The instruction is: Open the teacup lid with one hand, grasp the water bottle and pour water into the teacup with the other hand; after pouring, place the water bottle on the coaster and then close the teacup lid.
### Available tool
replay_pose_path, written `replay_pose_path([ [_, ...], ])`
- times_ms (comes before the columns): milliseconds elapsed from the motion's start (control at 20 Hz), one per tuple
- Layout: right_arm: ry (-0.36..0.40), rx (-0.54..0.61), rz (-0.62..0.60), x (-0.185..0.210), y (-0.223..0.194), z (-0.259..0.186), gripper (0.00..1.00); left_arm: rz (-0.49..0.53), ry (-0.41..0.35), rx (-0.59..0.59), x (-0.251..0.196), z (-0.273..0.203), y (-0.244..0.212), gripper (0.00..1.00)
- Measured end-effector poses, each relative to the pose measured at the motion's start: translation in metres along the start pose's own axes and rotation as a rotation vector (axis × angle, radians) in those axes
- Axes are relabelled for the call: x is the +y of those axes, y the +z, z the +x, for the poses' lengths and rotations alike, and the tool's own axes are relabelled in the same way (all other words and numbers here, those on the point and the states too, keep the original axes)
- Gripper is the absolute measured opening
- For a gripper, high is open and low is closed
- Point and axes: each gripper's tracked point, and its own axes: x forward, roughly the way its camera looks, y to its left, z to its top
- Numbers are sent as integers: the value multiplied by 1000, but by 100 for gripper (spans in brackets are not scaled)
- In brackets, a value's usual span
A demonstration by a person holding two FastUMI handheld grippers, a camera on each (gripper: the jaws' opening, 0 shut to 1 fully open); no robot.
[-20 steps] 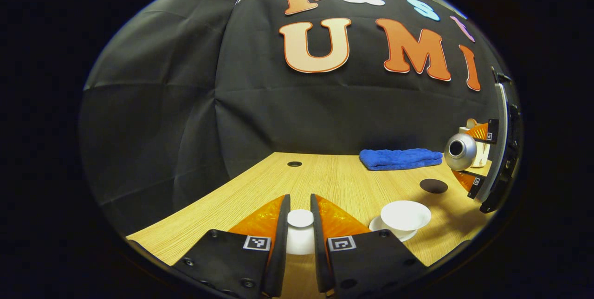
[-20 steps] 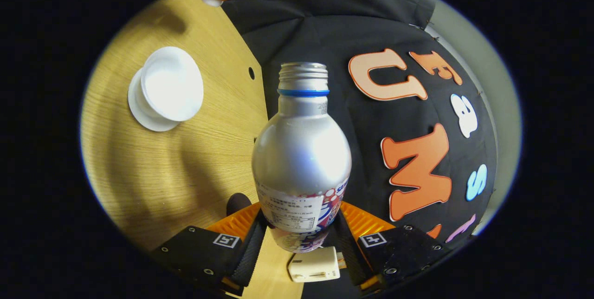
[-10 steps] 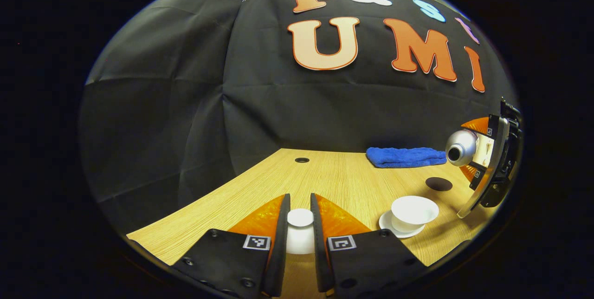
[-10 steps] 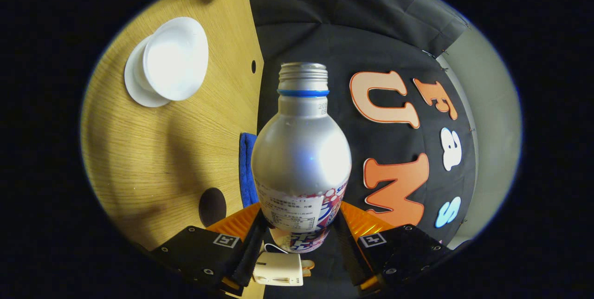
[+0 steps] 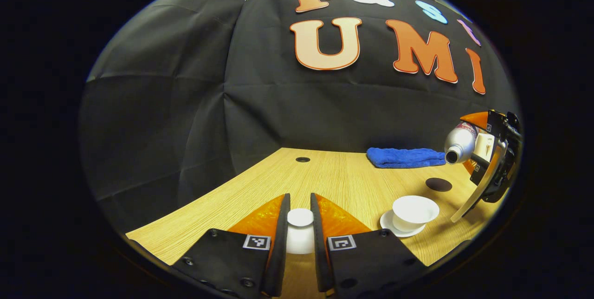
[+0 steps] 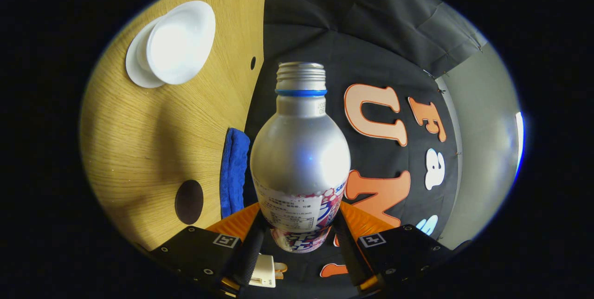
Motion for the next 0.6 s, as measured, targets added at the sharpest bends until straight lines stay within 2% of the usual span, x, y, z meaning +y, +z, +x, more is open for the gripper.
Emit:
replay_pose_path([
  [50,-5,-3,-10,-2,1,2,78,0,1,1,1,1,-1,31],
  [600,-60,-23,-96,-24,4,16,79,-3,5,-12,7,3,6,31],
])
